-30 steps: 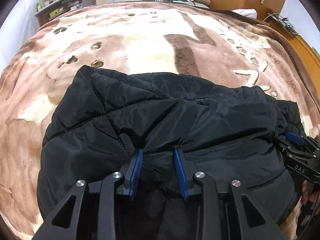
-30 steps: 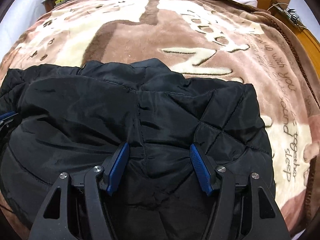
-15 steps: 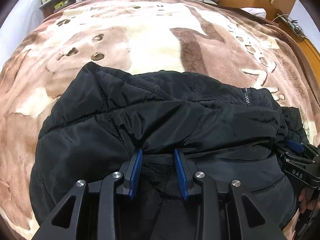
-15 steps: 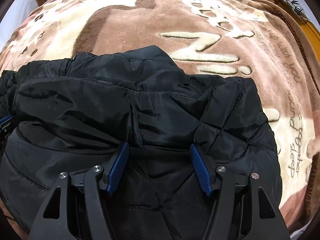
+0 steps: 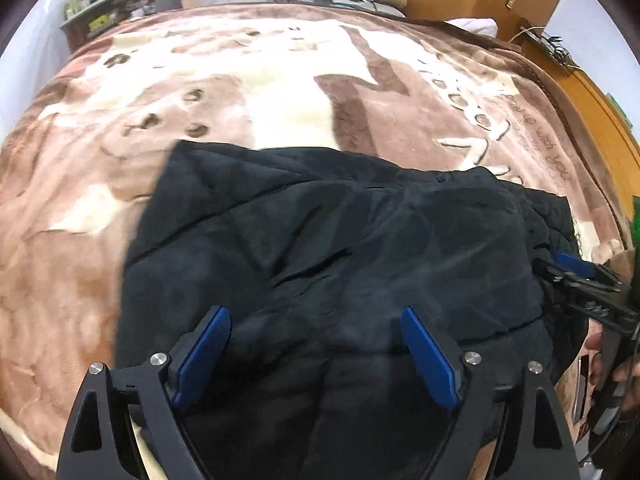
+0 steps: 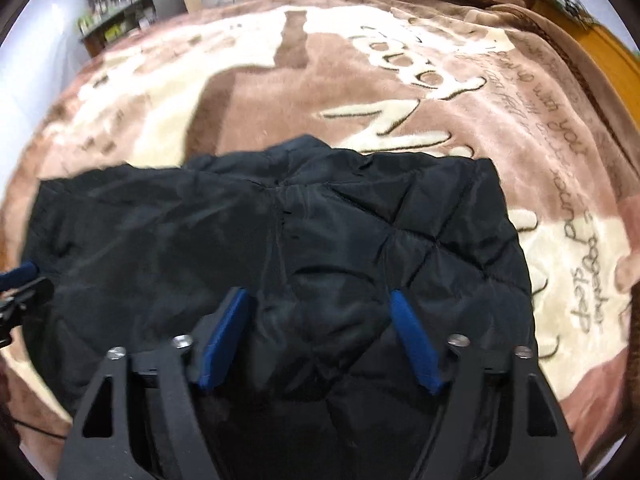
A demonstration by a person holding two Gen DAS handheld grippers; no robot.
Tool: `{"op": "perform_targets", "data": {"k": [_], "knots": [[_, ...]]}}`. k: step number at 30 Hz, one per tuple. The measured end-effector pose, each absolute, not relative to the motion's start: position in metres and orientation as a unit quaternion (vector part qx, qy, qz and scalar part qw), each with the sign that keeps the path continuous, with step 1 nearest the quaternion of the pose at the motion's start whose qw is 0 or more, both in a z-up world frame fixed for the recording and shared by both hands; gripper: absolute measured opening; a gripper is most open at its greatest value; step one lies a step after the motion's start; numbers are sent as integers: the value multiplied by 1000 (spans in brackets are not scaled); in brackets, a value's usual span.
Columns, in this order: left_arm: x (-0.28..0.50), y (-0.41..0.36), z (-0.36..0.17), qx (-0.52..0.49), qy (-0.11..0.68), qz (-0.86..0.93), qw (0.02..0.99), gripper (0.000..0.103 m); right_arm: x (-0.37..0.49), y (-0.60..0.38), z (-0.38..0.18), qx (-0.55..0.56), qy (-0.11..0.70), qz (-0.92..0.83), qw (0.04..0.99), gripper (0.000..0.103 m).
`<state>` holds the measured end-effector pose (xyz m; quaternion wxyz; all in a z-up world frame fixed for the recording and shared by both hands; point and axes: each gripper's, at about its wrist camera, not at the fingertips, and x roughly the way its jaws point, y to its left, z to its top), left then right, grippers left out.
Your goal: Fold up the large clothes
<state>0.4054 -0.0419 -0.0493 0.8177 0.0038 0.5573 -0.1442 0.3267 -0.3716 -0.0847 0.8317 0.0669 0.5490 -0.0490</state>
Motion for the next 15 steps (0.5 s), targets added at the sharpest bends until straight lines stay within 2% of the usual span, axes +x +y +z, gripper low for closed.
{"op": "perform_targets", "data": {"k": [6,15], "knots": [[387,17,-27,-10,543,-113,832,90,293,-396,-49,103,509,-35,854,77],[364,95,-41,-85,552,-111,822,90,241,-448,-34,104,500,-36,859,77]]}}
